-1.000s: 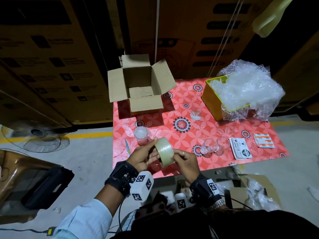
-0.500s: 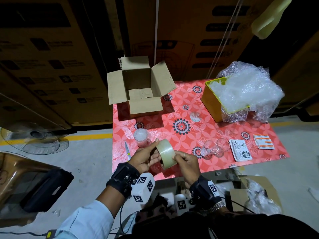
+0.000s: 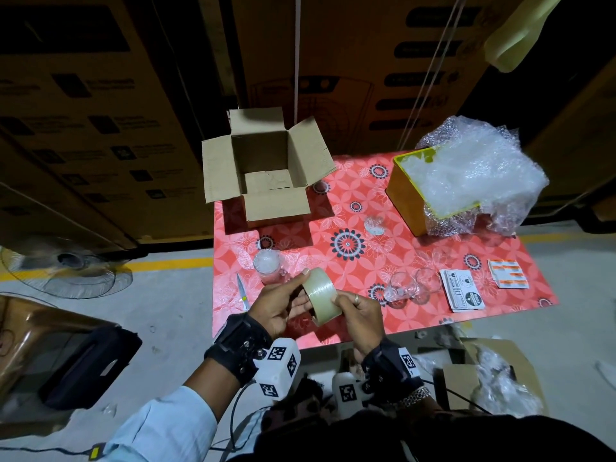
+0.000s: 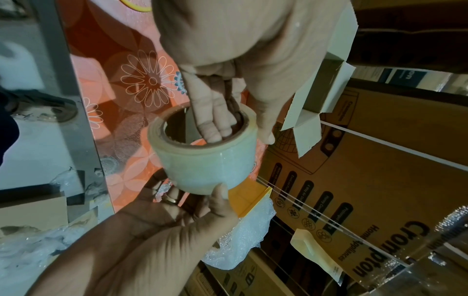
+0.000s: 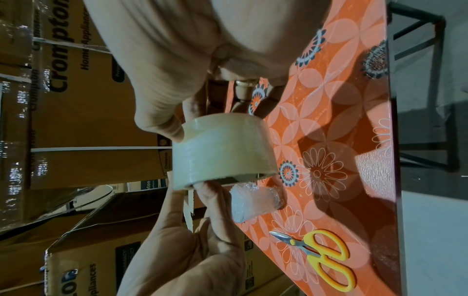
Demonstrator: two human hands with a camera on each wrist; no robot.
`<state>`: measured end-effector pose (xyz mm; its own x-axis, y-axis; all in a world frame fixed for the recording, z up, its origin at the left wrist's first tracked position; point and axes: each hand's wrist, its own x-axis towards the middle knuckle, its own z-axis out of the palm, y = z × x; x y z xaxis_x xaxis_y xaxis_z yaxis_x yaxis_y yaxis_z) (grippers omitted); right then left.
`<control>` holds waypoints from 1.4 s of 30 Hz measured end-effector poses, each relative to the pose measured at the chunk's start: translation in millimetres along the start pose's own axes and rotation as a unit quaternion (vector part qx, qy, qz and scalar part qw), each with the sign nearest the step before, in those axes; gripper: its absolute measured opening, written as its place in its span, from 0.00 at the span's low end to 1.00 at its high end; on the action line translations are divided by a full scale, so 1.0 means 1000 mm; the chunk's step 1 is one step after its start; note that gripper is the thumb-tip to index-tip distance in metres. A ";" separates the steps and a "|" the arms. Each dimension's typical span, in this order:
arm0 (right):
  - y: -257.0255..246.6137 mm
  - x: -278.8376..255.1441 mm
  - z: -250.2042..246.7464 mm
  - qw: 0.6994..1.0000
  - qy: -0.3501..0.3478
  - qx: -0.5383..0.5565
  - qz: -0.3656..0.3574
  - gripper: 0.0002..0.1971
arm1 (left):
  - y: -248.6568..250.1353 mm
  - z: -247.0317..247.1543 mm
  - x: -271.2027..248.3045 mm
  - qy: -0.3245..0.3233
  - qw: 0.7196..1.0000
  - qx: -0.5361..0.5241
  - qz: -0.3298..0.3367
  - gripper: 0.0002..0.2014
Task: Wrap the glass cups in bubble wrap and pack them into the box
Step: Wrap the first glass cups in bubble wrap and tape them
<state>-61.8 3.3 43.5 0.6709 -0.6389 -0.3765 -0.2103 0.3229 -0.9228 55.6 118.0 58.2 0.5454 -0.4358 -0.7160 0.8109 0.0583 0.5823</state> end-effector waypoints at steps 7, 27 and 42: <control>0.004 0.010 -0.009 1.000 0.016 -0.001 0.002 0.07 | -0.004 0.010 0.001 -0.002 1.000 0.010 0.019 0.11; -0.024 0.068 -0.049 0.998 -0.061 -0.017 0.016 0.10 | -0.023 0.034 0.003 -0.106 0.894 0.354 0.256 0.15; -0.026 0.082 -0.052 0.965 -0.149 0.093 0.195 0.20 | -0.027 0.006 0.000 -0.134 0.599 0.659 0.435 0.12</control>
<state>-38.4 -94.0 31.8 0.7465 -0.2232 -0.6269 -0.3761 0.6356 -0.6742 32.6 111.4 45.1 0.4441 -0.8937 0.0644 -0.7227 -0.3148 0.6153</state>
